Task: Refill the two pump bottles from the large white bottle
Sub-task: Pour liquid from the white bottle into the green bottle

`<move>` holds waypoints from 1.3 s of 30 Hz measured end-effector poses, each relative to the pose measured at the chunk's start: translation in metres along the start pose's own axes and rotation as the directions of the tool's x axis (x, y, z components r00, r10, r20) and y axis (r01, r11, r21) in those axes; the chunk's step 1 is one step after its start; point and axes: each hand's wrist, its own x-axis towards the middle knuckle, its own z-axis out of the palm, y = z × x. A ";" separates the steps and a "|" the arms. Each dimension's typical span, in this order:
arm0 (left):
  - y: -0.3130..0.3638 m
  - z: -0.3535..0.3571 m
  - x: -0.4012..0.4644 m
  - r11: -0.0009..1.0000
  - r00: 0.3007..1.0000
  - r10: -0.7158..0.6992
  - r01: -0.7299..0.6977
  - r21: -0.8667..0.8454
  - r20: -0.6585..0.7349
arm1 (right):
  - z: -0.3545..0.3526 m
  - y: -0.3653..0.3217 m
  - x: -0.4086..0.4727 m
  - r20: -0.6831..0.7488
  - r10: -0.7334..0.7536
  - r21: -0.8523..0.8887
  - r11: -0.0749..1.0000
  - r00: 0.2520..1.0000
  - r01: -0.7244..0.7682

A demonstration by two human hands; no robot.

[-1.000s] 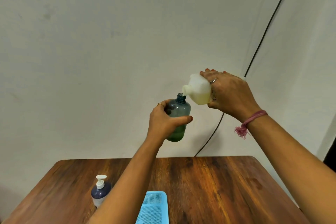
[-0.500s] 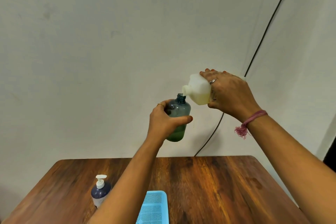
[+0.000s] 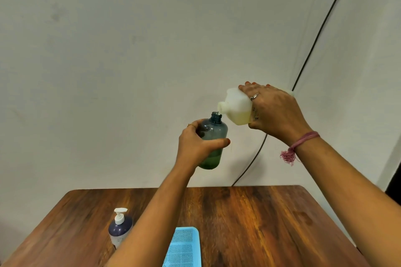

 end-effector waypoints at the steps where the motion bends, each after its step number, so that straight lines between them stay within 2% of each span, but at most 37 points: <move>1: 0.000 0.000 0.000 1.000 1.000 -0.001 0.001 -0.002 -0.001 | 0.000 0.000 0.000 -0.001 0.000 0.001 1.000 1.000 0.000; 39: -0.002 0.003 -0.002 1.000 1.000 -0.009 0.009 -0.005 0.005 | 0.000 0.001 -0.001 0.021 -0.010 -0.004 1.000 1.000 0.011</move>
